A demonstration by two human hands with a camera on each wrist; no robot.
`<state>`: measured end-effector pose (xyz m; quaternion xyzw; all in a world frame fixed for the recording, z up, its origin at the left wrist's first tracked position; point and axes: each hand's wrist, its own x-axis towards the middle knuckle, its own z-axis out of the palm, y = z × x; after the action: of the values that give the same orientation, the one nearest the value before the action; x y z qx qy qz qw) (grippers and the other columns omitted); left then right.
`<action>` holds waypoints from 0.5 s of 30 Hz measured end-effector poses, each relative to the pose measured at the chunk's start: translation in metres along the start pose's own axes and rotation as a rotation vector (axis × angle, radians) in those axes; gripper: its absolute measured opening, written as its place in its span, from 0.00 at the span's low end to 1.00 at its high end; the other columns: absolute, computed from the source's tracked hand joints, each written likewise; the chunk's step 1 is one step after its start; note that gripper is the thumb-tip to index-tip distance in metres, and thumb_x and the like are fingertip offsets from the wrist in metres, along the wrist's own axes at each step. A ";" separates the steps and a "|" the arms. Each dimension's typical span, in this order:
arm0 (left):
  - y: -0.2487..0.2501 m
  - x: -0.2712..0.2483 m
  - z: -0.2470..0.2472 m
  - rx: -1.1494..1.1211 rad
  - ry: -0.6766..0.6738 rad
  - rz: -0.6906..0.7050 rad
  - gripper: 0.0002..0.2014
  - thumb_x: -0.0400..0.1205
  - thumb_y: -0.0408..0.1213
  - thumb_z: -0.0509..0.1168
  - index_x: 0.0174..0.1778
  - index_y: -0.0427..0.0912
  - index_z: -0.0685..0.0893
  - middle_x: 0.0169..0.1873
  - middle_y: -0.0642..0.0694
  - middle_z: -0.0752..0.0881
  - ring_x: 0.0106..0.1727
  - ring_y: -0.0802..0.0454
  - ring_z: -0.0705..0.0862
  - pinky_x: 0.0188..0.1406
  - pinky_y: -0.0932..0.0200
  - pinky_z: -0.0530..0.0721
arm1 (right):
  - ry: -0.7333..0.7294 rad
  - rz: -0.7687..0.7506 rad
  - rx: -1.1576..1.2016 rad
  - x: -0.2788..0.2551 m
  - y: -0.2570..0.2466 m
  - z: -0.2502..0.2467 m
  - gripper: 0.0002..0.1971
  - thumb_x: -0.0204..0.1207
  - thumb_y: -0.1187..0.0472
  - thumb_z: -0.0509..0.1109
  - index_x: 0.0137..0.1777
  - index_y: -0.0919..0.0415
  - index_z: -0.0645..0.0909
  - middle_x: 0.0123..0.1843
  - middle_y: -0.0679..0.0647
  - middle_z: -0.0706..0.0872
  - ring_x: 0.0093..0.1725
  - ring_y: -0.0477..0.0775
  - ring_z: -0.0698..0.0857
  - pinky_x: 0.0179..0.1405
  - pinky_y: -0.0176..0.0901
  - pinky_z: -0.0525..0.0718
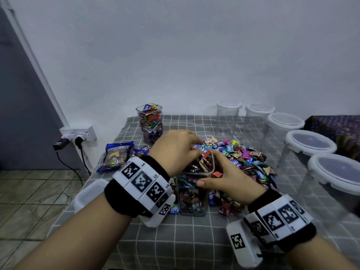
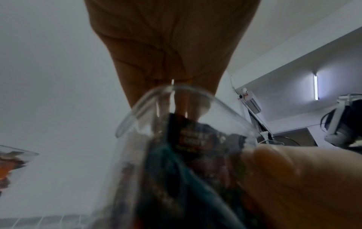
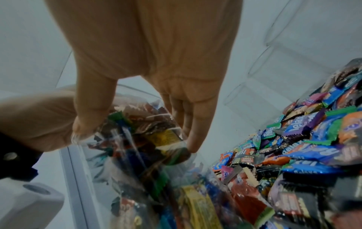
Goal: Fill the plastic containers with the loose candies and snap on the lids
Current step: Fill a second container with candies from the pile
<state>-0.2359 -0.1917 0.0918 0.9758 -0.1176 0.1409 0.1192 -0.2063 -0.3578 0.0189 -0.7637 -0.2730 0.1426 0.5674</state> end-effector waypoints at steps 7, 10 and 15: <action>0.006 0.002 0.002 0.104 -0.140 0.050 0.13 0.81 0.42 0.63 0.59 0.56 0.87 0.56 0.51 0.87 0.60 0.49 0.82 0.59 0.52 0.78 | 0.029 -0.016 -0.001 -0.001 0.002 0.002 0.42 0.57 0.51 0.81 0.72 0.51 0.68 0.62 0.47 0.84 0.64 0.43 0.82 0.70 0.52 0.77; 0.000 -0.001 0.001 0.029 -0.152 0.049 0.13 0.81 0.39 0.63 0.58 0.54 0.87 0.58 0.51 0.87 0.60 0.51 0.82 0.61 0.53 0.77 | 0.028 -0.013 0.007 -0.001 0.002 0.002 0.39 0.58 0.53 0.80 0.71 0.51 0.69 0.61 0.47 0.84 0.63 0.43 0.82 0.69 0.50 0.78; -0.007 -0.007 -0.003 -0.170 0.114 -0.028 0.17 0.80 0.29 0.60 0.59 0.48 0.87 0.59 0.49 0.87 0.62 0.51 0.82 0.63 0.53 0.76 | 0.038 -0.002 0.041 -0.001 0.003 0.003 0.38 0.62 0.60 0.82 0.71 0.53 0.68 0.61 0.48 0.84 0.61 0.42 0.83 0.65 0.41 0.80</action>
<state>-0.2410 -0.1828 0.0906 0.9541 -0.1083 0.1841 0.2099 -0.2084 -0.3569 0.0153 -0.7542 -0.2600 0.1332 0.5880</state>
